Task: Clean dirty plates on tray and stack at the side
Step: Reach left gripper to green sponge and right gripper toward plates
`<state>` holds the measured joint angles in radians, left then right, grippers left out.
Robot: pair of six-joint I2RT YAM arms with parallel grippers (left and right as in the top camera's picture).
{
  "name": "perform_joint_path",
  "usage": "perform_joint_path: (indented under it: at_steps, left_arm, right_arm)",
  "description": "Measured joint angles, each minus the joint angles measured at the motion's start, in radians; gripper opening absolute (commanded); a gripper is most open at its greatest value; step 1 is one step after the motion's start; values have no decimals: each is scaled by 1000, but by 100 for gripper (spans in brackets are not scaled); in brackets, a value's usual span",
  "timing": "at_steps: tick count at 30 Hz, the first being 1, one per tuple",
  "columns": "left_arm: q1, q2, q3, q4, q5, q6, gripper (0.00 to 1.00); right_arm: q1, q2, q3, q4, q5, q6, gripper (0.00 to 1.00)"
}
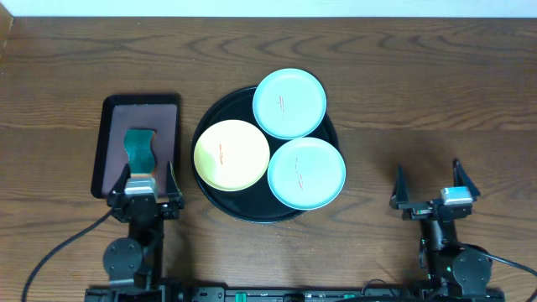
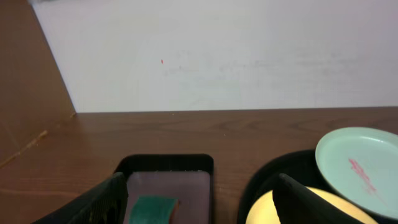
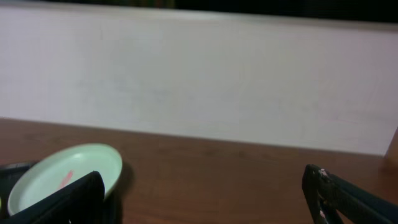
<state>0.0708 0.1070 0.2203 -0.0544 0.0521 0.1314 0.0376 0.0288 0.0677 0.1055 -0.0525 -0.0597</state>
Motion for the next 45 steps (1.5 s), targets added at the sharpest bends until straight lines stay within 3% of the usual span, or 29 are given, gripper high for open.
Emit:
perform_joint_path:
  at_steps: [8, 16, 23, 31, 35, 40, 45]
  left_arm:
    - [-1, 249, 255, -174, -4, 0, 75]
    - [-1, 621, 688, -520, -6, 0, 75]
    - [-1, 944, 1108, -872, -22, 0, 75]
    - [-1, 1277, 1533, -1255, -30, 0, 75]
    - [-1, 1379, 1615, -1316, -29, 0, 75]
    - [-1, 1454, 1618, -1325, -29, 0, 75]
    - [-1, 1502, 1618, -1326, -29, -8, 75]
  right_arm:
    - [0, 140, 155, 1, 0, 0, 99]
    - [0, 431, 432, -115, -41, 0, 99]
    - [0, 752, 767, -417, -102, -3, 99]
    - [0, 1141, 1203, -900, -149, -4, 99]
    - [0, 1286, 1360, -1052, -170, -6, 99]
    - [0, 1363, 1394, -1044, -234, 29, 99]
    - [6, 1410, 1394, -1024, -349, 72, 92]
